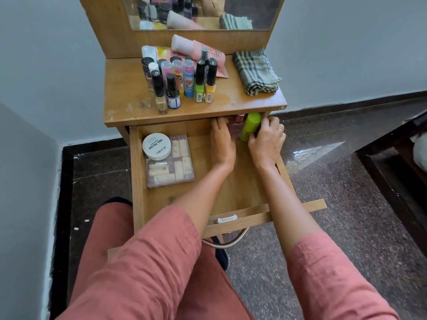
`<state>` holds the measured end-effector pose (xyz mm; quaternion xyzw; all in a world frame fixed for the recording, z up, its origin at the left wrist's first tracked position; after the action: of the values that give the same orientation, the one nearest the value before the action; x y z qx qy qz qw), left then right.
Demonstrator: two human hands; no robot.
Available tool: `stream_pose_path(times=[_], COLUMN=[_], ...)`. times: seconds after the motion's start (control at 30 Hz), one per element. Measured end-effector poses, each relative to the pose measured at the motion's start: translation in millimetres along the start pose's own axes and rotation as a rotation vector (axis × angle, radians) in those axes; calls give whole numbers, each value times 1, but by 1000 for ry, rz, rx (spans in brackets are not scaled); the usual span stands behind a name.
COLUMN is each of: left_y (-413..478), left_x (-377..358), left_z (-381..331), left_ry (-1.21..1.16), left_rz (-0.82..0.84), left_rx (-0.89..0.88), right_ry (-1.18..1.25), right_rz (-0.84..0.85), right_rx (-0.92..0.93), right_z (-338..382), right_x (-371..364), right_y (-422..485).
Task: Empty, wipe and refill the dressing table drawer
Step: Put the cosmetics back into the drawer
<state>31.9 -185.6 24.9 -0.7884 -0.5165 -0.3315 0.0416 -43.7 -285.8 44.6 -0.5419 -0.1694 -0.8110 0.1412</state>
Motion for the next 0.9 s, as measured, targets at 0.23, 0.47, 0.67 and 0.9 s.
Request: stream_pose_path(times=[0.23, 0.47, 0.67, 0.9], left_y=[-15, -12, 16, 39], left_x=[34, 126, 197, 207], left_z=[1, -29, -21, -8], left_ry=[-84, -139, -71, -10], left_rz=[-2, -220, -411, -277], left_rx=[-86, -305, -261, -255], right_ry=[225, 672, 678, 471], right_rz=[58, 83, 131, 145], right_rx=[-33, 180, 487, 464], right_z=[-3, 67, 161, 188], right_x=[14, 65, 86, 61], right_y=[-10, -52, -70, -65])
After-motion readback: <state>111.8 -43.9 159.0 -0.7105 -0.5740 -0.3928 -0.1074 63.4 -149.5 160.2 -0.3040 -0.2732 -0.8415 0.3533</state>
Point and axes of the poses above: each hand's wrist, its own y-axis towards the middle knuckle, its own x-axis out of the back of the hand, z = x × y, the point moved 8 cm from there along y, towards the middle knuckle, and after that the axes turned 12 degrees about -x, right-handed, at the moved point
